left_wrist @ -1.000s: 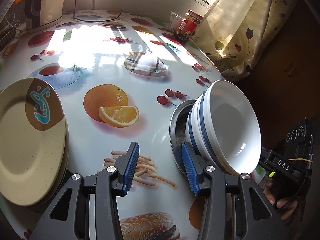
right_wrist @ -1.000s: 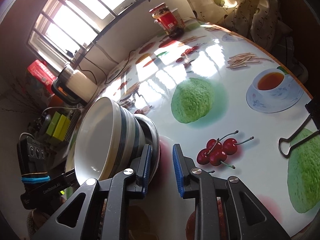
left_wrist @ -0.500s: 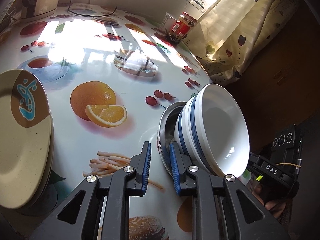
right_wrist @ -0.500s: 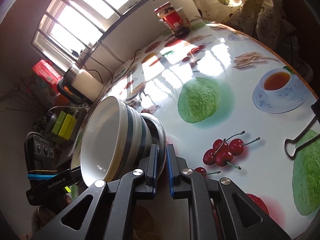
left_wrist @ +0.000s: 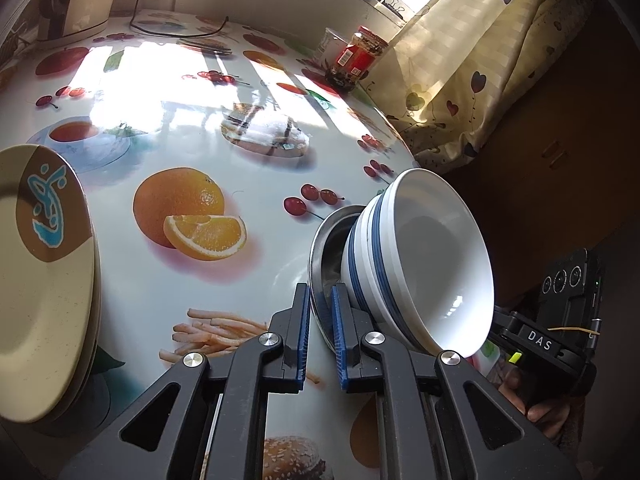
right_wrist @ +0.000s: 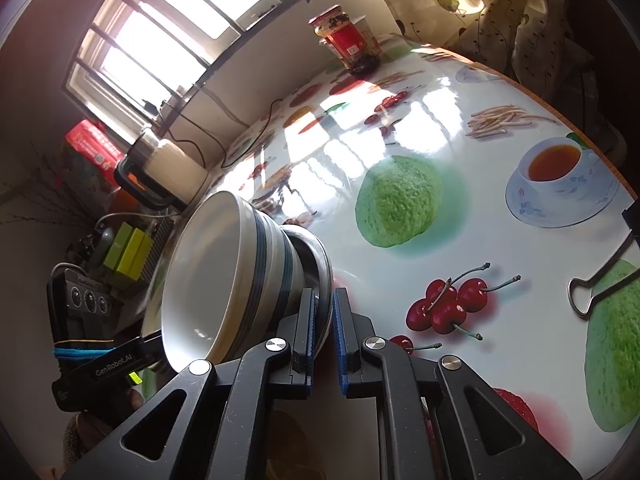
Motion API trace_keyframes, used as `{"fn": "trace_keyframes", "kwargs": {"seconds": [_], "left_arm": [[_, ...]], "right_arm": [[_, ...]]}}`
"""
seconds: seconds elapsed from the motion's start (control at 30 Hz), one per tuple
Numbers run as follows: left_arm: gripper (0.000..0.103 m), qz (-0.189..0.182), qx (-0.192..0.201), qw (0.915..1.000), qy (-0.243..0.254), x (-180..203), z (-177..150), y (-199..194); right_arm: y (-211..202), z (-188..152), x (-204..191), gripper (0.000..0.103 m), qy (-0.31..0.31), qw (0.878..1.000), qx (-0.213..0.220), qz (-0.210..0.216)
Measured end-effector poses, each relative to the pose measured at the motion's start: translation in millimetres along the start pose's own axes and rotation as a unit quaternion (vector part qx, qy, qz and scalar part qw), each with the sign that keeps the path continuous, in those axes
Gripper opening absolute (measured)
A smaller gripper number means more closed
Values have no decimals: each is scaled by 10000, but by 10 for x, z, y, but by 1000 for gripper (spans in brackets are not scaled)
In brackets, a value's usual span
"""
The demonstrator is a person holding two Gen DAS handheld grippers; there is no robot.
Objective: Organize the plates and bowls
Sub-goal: 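Carry the nested bowl stack with both tools over the beige plates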
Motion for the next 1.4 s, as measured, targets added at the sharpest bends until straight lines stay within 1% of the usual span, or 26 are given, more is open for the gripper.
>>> {"fn": "trace_keyframes", "kwargs": {"seconds": [0.63,1.0,1.4], "left_arm": [[10,21,98,9999,-108,-84,11,-87],[9,19,288,9994,-168,-134,50,-239],[9,87,504,9982,-325,-277,116,-453]], "right_arm": [[65,-17,-54,10,81,9999,-40,45],[92,60,-222,10,-106,9999,-18,100],[193,72,-457,10,-282,9994,-133,154]]}}
Point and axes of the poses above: each gripper's, at about its wrist camera, not at the fingertips, and y roughly the way its jaws point, x to its right, z to its top, the point moved 9 cm from there along y, roughly the way its jaws point, and after that the axes turned 14 degrees about z, right-handed, at the moved point
